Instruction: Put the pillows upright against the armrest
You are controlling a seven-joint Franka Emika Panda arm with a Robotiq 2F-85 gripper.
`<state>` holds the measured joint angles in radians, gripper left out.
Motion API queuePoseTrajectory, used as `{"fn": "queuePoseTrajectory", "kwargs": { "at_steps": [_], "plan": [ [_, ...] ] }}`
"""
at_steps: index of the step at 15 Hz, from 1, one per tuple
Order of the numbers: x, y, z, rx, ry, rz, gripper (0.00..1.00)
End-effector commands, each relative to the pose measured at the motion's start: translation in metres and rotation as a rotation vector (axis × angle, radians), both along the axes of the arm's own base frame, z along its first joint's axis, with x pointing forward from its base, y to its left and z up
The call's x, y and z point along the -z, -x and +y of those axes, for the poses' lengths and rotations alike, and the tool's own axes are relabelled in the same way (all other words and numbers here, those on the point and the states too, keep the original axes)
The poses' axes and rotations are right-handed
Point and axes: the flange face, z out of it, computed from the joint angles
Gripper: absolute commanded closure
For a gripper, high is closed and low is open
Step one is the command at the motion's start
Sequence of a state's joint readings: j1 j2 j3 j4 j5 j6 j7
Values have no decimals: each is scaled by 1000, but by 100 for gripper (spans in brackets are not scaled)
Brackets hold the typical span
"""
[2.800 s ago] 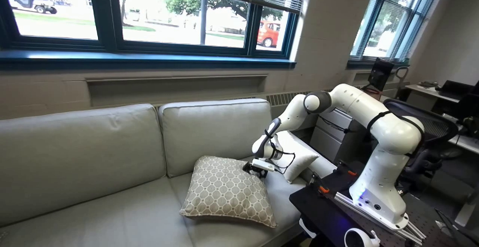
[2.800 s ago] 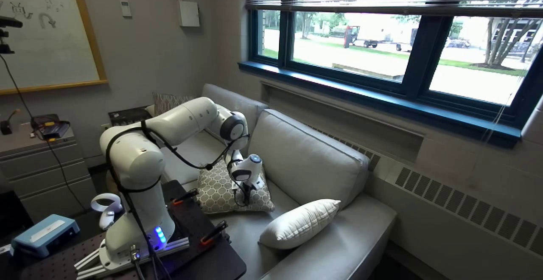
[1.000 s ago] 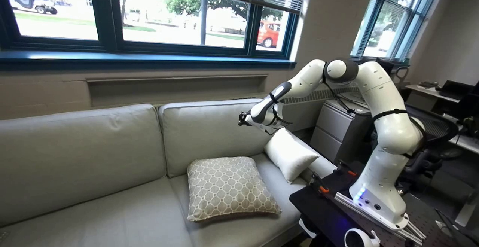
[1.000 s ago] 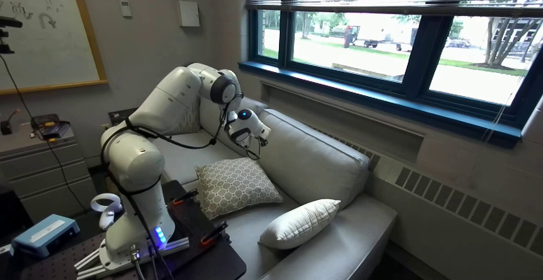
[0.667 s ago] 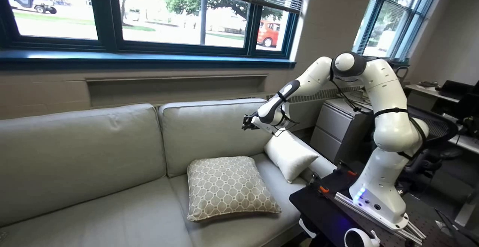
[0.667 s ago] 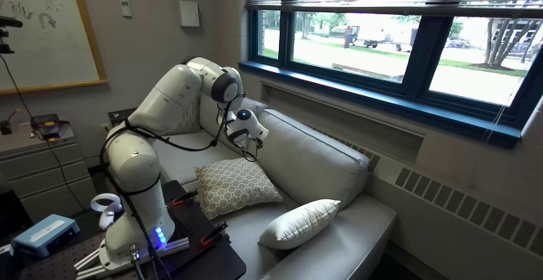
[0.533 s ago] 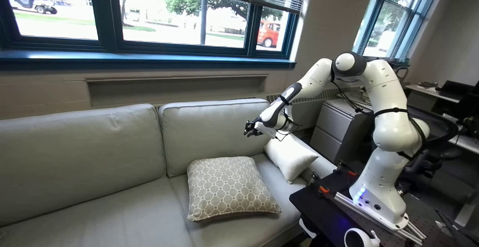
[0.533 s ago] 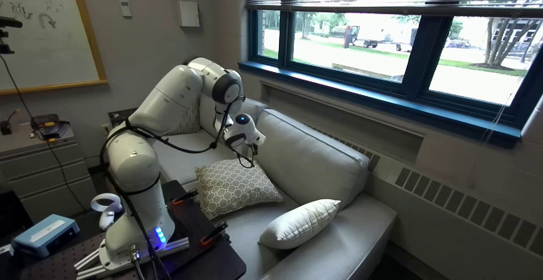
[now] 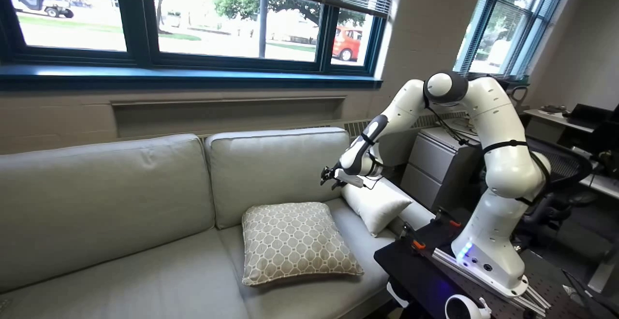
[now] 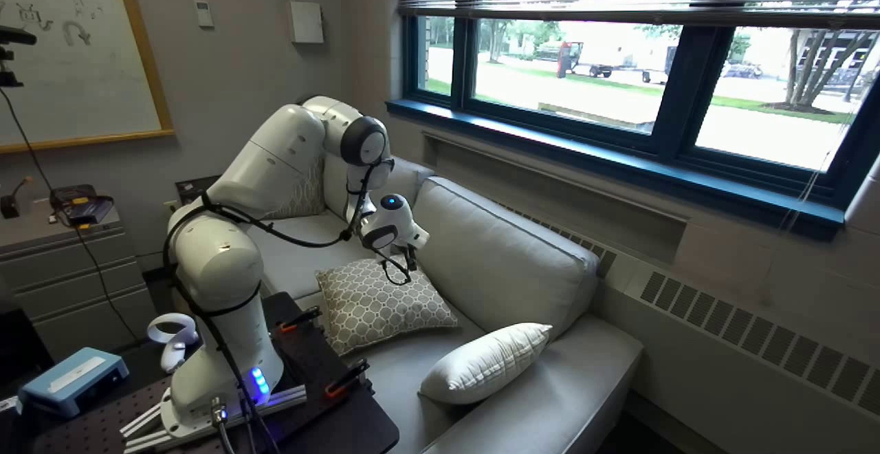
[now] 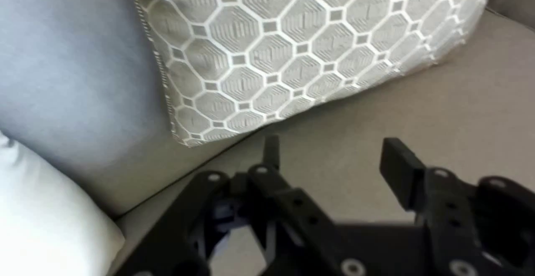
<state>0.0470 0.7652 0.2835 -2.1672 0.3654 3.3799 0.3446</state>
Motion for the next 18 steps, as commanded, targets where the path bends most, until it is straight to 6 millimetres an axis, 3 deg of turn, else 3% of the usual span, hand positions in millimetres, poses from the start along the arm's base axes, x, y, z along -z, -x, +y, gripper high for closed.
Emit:
{"fn": "queuePoseTrajectory", "kwargs": {
  "at_steps": [1,7,11,14,18],
  "plan": [
    [44,32,1,71,4,136,4],
    [108,92,39,156,-111,335,0],
    [153,134,50,195,-132,465,0],
    [171,149,51,211,-140,514,0],
    [178,155,49,226,-151,538,0]
  ]
}}
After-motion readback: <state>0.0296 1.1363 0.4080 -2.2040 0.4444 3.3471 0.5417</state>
